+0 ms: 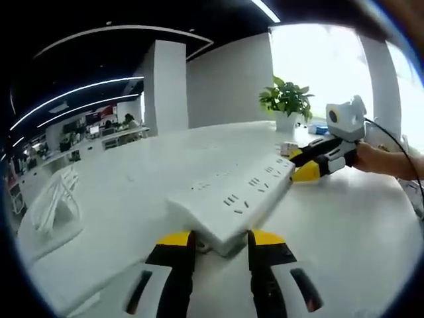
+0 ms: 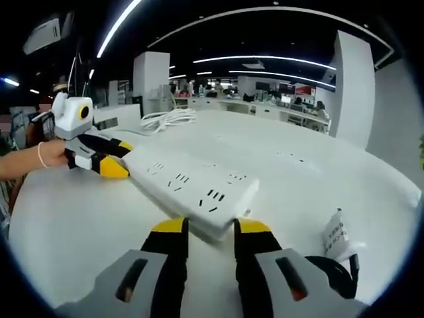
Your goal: Straighten the power strip on the desk, plug the charger into it
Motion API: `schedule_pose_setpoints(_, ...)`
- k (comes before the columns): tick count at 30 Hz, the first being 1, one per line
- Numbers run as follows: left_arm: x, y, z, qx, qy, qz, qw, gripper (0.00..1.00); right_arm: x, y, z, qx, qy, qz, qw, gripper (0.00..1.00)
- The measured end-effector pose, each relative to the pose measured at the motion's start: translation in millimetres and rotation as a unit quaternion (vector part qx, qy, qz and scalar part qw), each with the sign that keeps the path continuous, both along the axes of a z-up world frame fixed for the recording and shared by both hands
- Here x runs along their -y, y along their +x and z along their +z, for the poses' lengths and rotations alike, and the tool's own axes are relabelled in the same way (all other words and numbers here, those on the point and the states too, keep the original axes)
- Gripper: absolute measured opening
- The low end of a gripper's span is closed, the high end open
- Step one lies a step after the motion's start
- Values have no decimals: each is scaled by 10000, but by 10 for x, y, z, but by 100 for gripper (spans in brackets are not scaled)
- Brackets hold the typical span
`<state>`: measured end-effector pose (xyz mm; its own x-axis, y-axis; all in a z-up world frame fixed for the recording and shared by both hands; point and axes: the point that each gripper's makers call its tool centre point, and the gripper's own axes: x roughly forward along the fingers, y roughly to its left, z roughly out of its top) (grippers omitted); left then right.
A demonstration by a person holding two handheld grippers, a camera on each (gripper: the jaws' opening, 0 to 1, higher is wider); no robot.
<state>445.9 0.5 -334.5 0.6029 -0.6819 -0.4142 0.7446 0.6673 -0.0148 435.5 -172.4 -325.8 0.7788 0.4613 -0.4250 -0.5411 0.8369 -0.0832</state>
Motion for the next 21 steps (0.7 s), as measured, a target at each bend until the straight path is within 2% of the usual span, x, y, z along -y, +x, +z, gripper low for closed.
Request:
schedule_pose_setpoints(4, 7, 19, -26, 99, 173, -23, 9998, 31, 8, 4, 0, 9, -8, -1, 10000, 25)
schedule_pose_setpoints(21, 55, 91, -55, -39, 114, -23, 9999, 31, 39, 9, 2, 20, 5, -69, 10000, 25)
